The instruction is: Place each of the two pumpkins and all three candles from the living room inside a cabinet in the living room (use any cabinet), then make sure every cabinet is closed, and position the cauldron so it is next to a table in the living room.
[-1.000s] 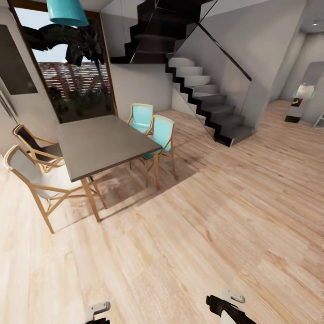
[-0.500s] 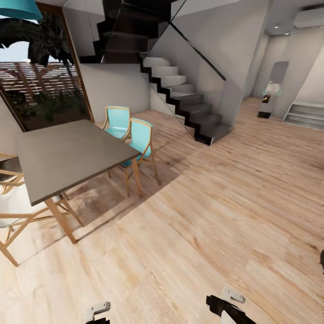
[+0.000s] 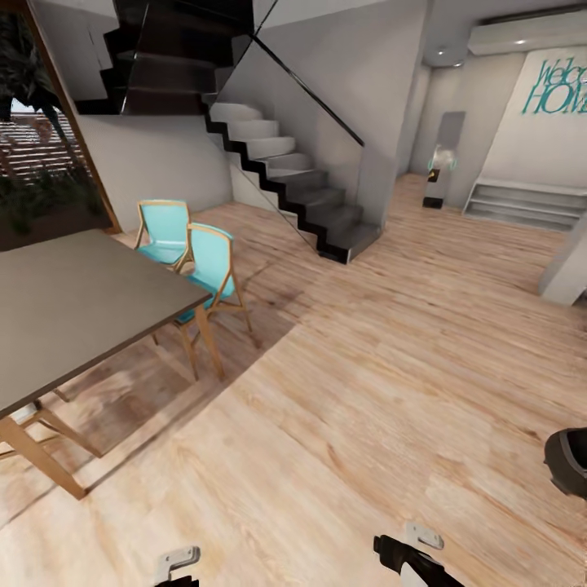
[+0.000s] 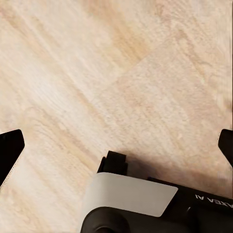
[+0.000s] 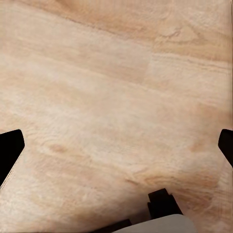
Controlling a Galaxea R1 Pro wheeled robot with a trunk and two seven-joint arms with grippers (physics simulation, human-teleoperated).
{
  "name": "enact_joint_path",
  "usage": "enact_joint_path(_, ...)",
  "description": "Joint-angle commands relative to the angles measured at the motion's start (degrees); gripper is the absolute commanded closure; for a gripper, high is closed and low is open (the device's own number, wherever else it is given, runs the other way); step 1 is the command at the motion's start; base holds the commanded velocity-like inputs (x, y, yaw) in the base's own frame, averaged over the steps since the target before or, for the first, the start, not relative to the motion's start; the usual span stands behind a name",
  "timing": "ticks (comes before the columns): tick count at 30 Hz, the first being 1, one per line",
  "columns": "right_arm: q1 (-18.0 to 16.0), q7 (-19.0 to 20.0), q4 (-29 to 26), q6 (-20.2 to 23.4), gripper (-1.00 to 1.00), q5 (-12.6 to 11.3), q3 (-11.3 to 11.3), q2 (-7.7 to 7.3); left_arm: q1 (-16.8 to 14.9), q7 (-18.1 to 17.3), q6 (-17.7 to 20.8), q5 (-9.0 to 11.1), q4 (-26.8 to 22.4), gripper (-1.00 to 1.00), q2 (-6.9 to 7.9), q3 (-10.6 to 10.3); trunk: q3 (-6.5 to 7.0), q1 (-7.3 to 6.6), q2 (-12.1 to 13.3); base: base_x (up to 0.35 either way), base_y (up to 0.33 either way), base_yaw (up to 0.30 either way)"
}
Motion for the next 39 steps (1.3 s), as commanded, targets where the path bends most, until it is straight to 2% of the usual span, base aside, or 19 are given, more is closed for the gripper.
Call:
enact_joint_path(1, 0.00, 0.00, 0.01, 0.00, -1.00, 0.00, 0.00, 0.00, 0.00, 0.00, 0.00, 0.01, 0.00, -1.00, 0.00, 0.00, 0.00, 0.00, 0.00, 0.327, 0.000, -0.281)
enact_joint_path(30, 0.00, 0.00, 0.38, -0.06, -1.00, 0.10, 0.00, 0.03, 0.00, 0.00, -0.03, -0.05, 0.00, -1.00, -0.08, 0.00, 0.00, 0.00, 0.00, 0.327, 0.000, -0.280)
enact_joint_path(39, 0.00, 0.01, 0.38, -0.09, -1.00, 0.25, 0.00, 0.09, 0.00, 0.00, -0.04, -0.07, 0.00, -1.00, -0.09, 0.00, 0.00, 0.00, 0.00, 0.327, 0.000, -0.063)
